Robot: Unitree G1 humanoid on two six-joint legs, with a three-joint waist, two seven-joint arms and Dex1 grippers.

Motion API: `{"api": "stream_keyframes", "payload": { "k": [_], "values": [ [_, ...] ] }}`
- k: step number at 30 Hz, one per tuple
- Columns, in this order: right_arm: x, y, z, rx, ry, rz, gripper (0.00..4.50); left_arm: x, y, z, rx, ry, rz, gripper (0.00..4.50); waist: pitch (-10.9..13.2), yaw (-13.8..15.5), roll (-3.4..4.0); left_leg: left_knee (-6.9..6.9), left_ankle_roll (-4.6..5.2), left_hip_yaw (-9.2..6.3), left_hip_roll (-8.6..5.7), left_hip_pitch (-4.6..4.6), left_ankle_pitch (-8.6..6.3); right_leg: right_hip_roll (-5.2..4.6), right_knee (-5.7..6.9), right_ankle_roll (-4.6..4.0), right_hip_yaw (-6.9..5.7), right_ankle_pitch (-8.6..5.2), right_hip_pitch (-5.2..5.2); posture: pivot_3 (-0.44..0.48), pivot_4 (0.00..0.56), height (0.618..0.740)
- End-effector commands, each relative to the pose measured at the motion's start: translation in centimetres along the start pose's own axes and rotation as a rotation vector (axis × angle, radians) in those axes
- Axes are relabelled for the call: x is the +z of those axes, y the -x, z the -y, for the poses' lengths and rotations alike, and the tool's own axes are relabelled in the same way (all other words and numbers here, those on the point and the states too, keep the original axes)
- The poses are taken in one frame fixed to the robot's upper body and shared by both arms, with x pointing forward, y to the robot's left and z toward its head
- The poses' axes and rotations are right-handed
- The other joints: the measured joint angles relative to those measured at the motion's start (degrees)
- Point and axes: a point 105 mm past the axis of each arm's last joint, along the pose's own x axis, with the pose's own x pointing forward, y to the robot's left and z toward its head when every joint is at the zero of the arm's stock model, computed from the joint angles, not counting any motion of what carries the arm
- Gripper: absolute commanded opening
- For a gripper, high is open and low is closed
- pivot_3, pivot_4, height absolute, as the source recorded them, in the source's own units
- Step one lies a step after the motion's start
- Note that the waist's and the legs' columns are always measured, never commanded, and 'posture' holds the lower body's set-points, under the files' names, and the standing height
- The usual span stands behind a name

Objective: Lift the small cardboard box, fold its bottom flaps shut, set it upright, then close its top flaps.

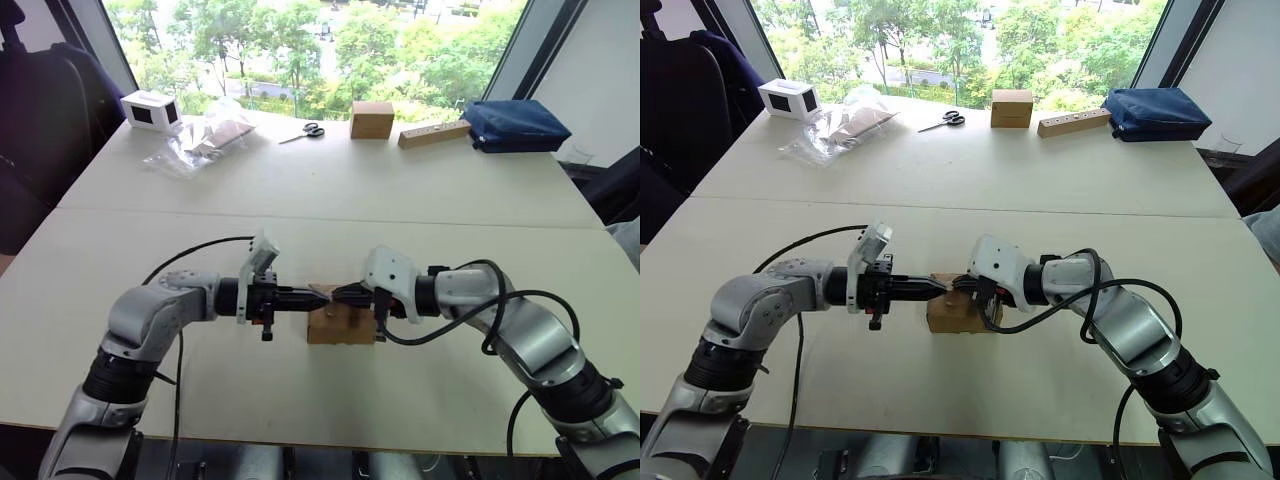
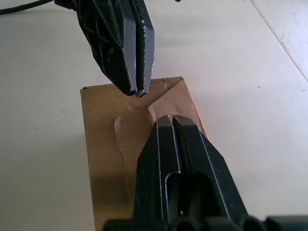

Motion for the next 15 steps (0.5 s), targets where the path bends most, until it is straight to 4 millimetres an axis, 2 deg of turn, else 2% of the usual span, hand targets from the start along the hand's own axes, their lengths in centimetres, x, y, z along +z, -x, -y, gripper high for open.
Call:
{"api": "stream_keyframes", "payload": {
  "k": [1,8,15],
  "values": [
    [0.7,0.2,0.3,-0.017,0.033,0.021,0.0,1.2,-0.1,-0.8,0.055,-0.039,0.051,0.14,0.0,0.03,0.0,0.0,0.0,0.0,0.0,0.0,0.0,0.0,0.0,0.0,0.0,0.0,0.0,0.0,0.15,0.74],
    [1.1,0.9,0.8,-0.034,0.04,0.021,0.0,1.6,-0.6,-2.3,0.128,-0.044,0.09,0.14,0.0,-0.02,-0.01,0.0,0.0,0.0,0.0,0.0,0.0,0.0,-0.01,0.01,0.0,0.0,0.0,0.0,0.15,0.74],
    [1.5,1.3,1.2,-0.055,0.043,0.029,0.0,0.8,-1.3,-1.9,0.125,-0.052,0.044,0.14,0.0,-0.02,-0.01,0.0,0.0,0.0,0.0,0.0,0.0,0.0,-0.01,0.0,0.0,0.0,0.0,0.0,0.15,0.74]
  ]
}}
